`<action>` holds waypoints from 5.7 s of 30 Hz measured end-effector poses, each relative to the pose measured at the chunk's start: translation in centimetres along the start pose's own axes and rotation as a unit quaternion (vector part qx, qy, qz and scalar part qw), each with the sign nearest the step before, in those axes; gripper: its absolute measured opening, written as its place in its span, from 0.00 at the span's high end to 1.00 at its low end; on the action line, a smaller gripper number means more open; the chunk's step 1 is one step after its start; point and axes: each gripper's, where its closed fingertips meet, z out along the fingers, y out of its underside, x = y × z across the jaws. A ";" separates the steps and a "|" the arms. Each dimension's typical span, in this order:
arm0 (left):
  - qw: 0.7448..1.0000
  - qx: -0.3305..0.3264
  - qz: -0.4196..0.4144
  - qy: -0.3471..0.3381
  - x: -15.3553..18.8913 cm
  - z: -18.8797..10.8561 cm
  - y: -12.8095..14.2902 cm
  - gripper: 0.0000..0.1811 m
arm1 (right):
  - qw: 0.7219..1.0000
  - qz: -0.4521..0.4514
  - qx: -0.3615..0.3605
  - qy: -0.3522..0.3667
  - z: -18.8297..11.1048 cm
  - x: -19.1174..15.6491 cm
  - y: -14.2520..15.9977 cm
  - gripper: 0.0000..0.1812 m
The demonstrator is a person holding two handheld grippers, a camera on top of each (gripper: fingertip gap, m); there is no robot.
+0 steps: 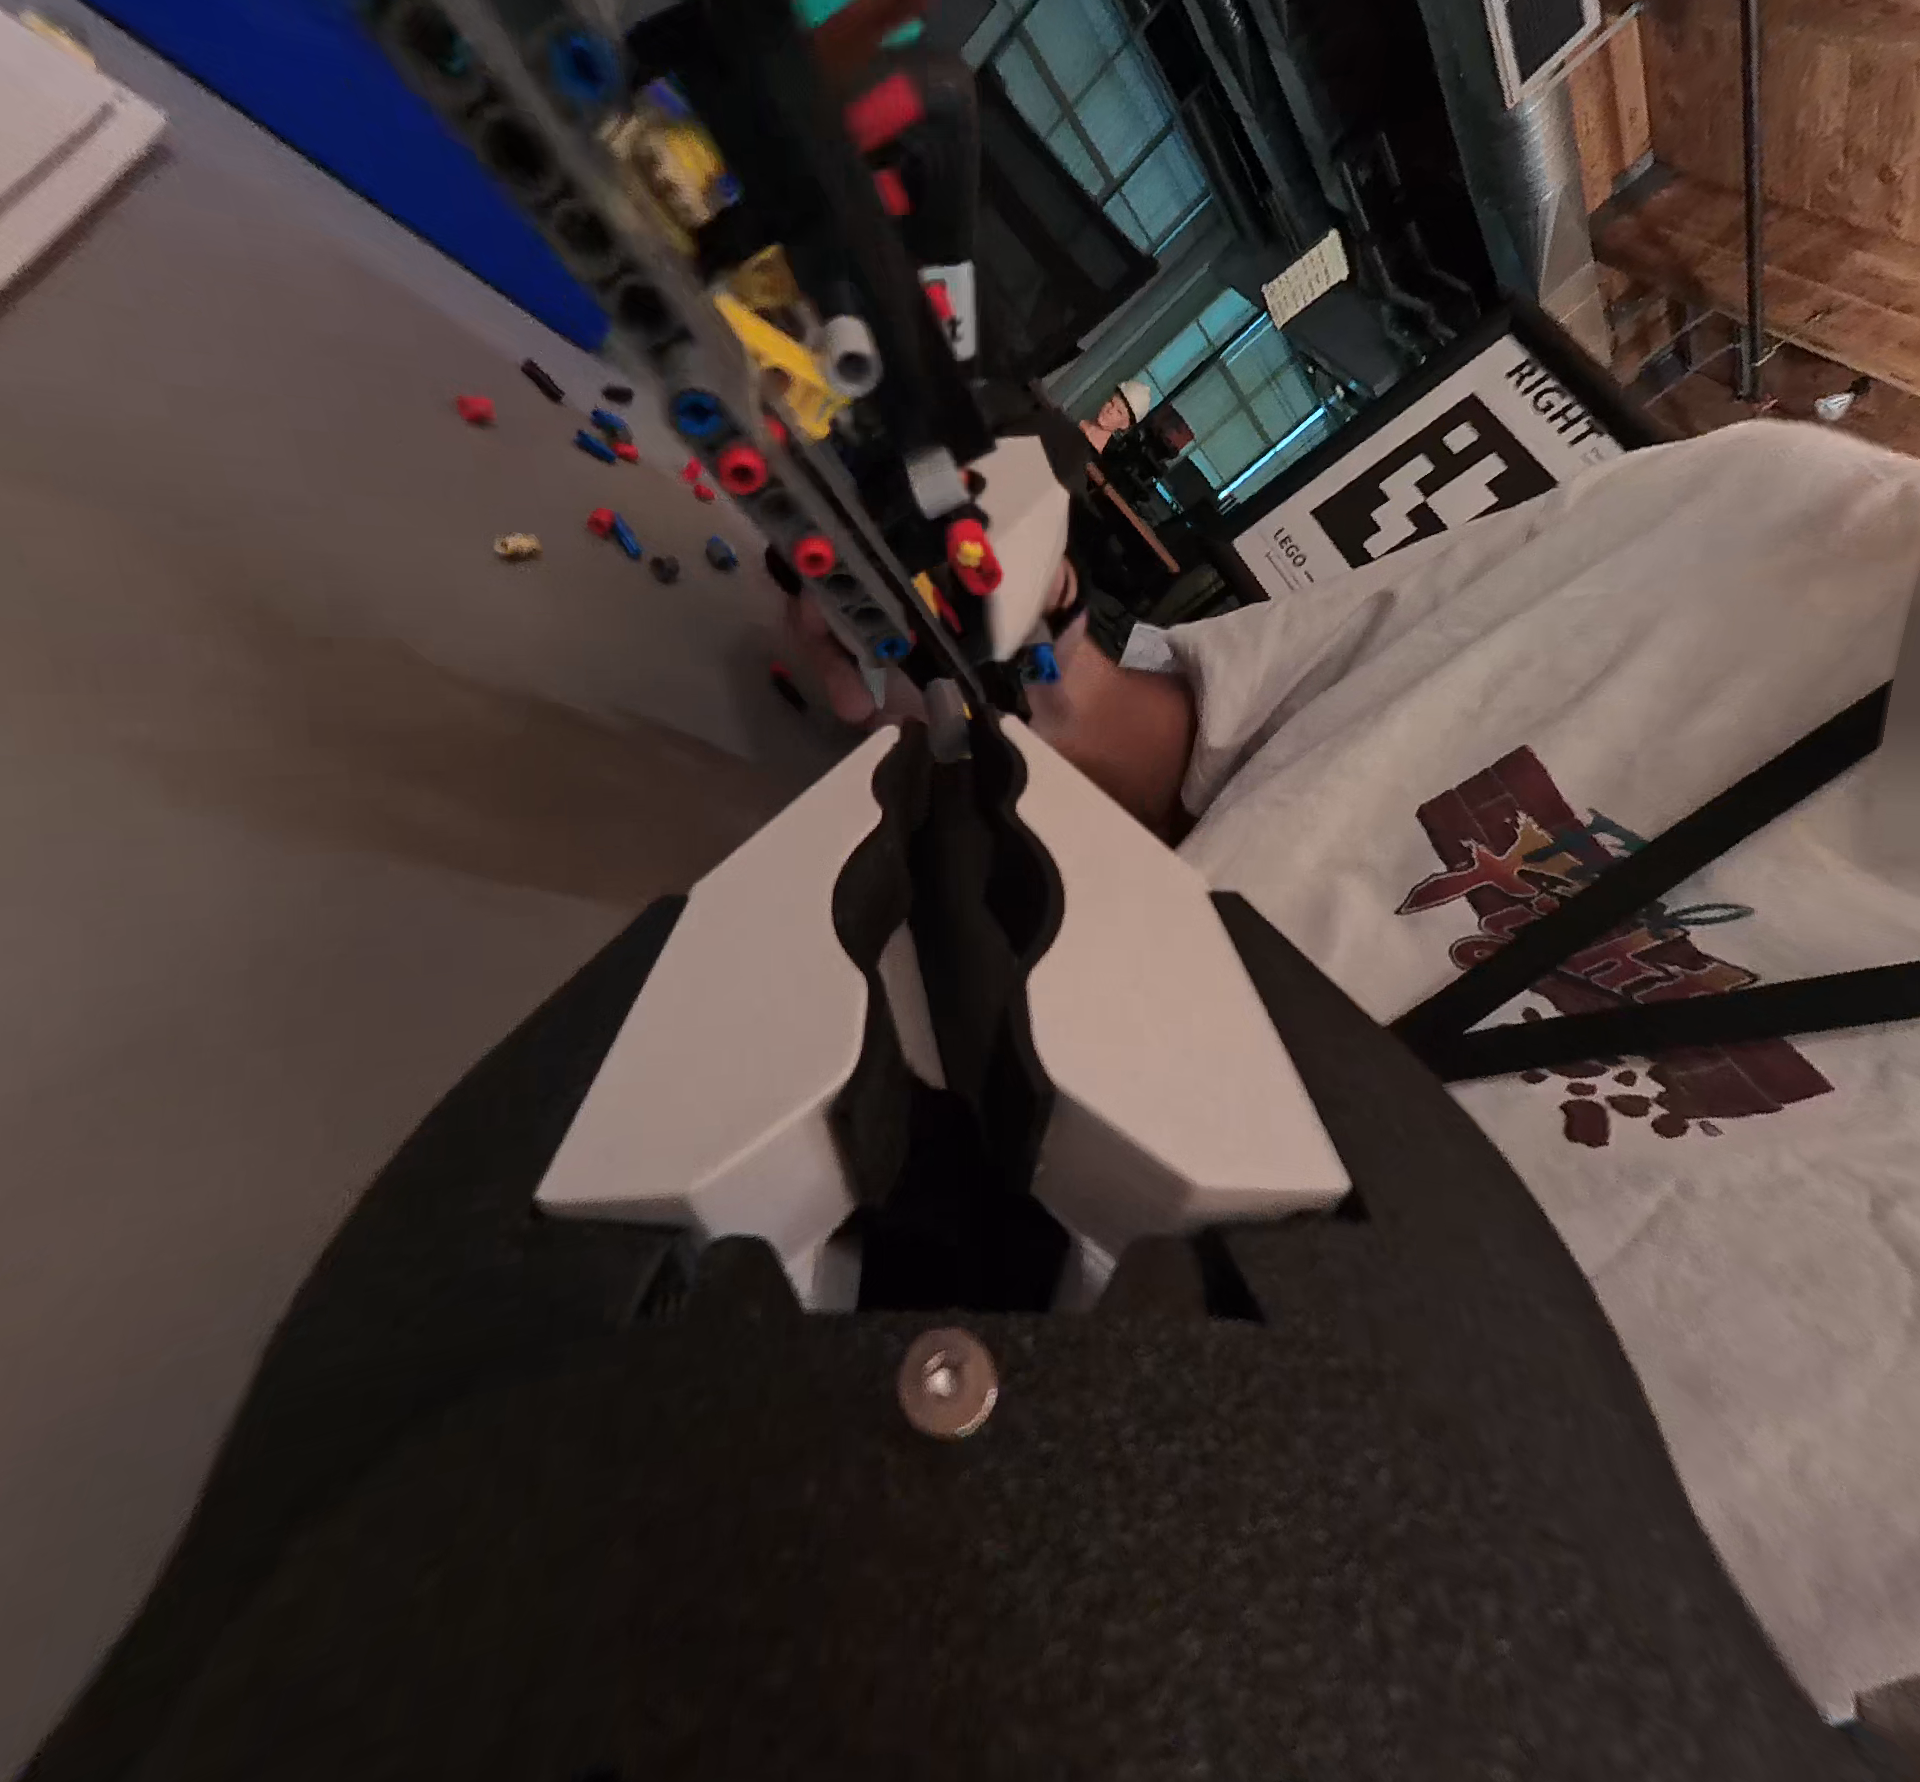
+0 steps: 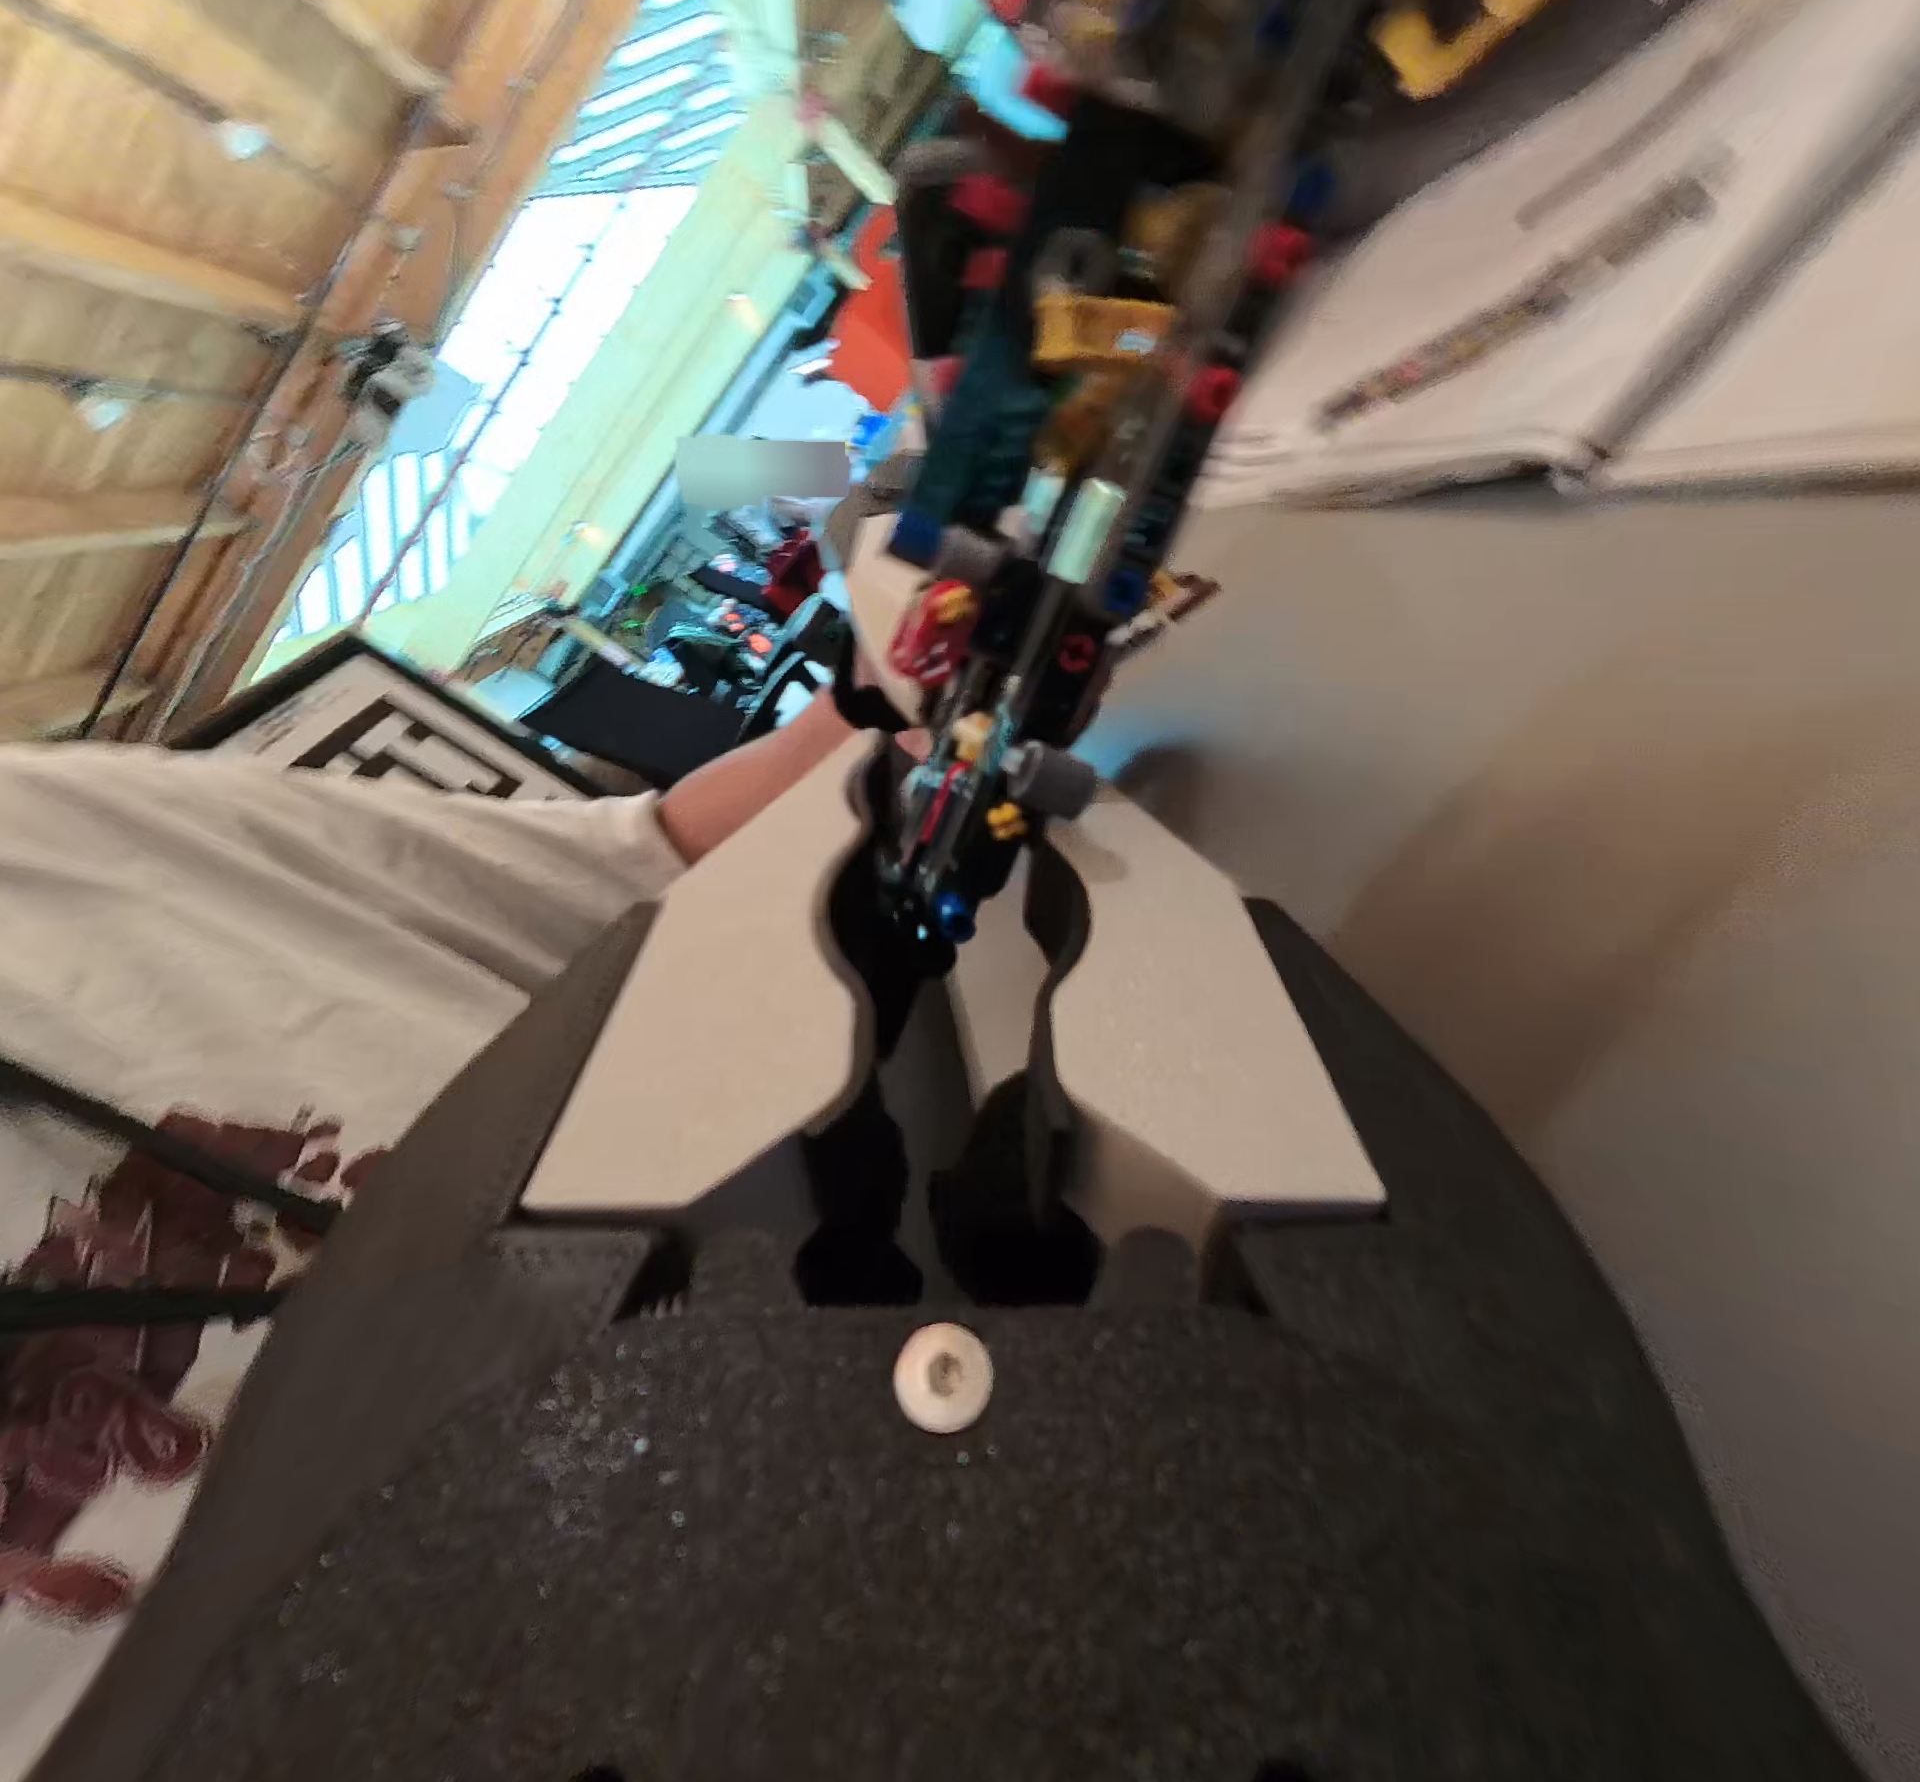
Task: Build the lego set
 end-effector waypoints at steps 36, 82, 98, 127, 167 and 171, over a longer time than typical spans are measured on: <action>0.999 0.008 -0.035 -0.009 0.1 -0.1 -1.0 0.94 | 0.986 0.119 0.093 0.075 3.1 -1.3 2.4 0.97; 0.946 -0.185 -0.247 -0.098 -6.9 -3.4 4.9 0.95 | 0.715 -0.562 -0.363 0.203 -0.5 6.0 0.9 0.89; 0.963 -0.158 -0.135 -0.173 -7.7 -4.6 3.2 0.90 | 0.594 -0.558 -0.577 0.055 0.1 8.6 1.4 0.97; 0.837 0.017 0.231 -0.495 -7.7 -12.7 -2.7 0.78 | 0.900 -0.318 -0.072 0.291 -2.9 5.2 -3.4 0.74; 0.848 -0.257 0.232 -0.401 -22.5 13.3 -12.6 0.83 | 0.944 -0.147 0.156 0.250 -8.6 4.5 -4.9 0.83; 0.870 -0.260 0.211 -0.362 -21.9 14.1 -11.6 0.98 | 0.927 -0.150 0.179 0.294 -10.3 5.1 -5.7 0.83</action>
